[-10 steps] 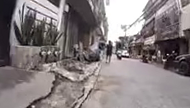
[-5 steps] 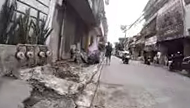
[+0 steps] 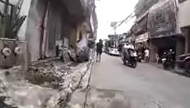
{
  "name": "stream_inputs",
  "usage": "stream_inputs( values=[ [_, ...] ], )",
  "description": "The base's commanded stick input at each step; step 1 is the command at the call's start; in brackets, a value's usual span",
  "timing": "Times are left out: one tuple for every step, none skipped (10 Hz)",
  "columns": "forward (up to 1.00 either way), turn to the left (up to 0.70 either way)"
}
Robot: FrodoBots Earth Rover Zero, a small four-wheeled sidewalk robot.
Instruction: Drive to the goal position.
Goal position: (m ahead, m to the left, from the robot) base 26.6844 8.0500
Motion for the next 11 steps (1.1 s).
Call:
stream_inputs(
  values=[
    [1.00, 0.00],
    [1.00, 0.00],
    [1.00, 0.00],
    [1.00, 0.00],
    [1.00, 0.00],
    [1.00, 0.00],
    [1.00, 0.00],
    [1.00, 0.07],
    [1.00, 0.27],
    [1.00, 0.27],
    [1.00, 0.27]
  ],
)
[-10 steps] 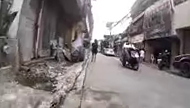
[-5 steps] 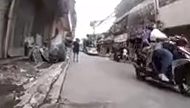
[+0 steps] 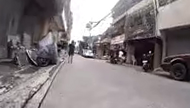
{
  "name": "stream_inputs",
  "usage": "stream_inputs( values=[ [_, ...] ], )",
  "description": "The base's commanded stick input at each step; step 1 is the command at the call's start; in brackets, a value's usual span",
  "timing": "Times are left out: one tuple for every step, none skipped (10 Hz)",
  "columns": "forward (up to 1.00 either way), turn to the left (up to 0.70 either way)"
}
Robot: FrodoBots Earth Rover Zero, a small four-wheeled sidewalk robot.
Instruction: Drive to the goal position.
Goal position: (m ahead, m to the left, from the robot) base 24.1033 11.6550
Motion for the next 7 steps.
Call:
stream_inputs(
  values=[
    [1.00, 0.27],
    [1.00, 0.27],
    [1.00, 0.27],
    [1.00, 0.27],
    [1.00, 0.00],
    [1.00, 0.00],
    [1.00, 0.00]
  ],
)
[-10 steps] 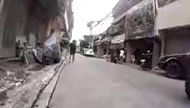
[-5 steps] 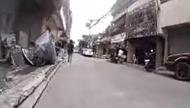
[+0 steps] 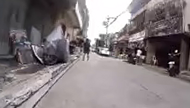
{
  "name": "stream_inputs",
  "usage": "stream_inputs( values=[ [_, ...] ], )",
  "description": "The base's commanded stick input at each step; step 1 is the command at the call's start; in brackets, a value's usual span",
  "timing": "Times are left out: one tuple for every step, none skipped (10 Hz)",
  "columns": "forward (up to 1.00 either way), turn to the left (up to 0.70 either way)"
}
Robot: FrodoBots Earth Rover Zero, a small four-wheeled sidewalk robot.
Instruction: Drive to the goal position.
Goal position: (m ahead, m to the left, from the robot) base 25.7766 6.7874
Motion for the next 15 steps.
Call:
stream_inputs(
  values=[
    [1.00, 0.00],
    [1.00, 0.00],
    [1.00, 0.00],
    [1.00, 0.00],
    [1.00, 0.00],
    [1.00, 0.00],
    [1.00, 0.00],
    [1.00, 0.00],
    [1.00, 0.00],
    [1.00, 0.00],
    [1.00, 0.00],
    [1.00, 0.00],
    [1.00, 0.00],
    [1.00, 0.00],
    [1.00, 0.00]
  ],
)
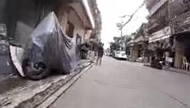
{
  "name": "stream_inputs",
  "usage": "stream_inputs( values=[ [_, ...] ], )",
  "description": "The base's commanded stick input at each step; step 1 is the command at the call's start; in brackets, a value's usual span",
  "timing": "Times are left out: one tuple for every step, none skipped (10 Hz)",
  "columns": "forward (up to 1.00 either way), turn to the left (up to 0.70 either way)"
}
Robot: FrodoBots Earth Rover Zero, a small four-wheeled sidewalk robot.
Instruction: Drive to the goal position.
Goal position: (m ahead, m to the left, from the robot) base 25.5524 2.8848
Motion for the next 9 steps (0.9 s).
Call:
stream_inputs(
  values=[
    [1.00, 0.00],
    [1.00, 0.00],
    [1.00, 0.00],
    [1.00, 0.00],
    [1.00, 0.00],
    [1.00, 0.00],
    [1.00, 0.00],
    [1.00, 0.00],
    [1.00, 0.00]
  ],
)
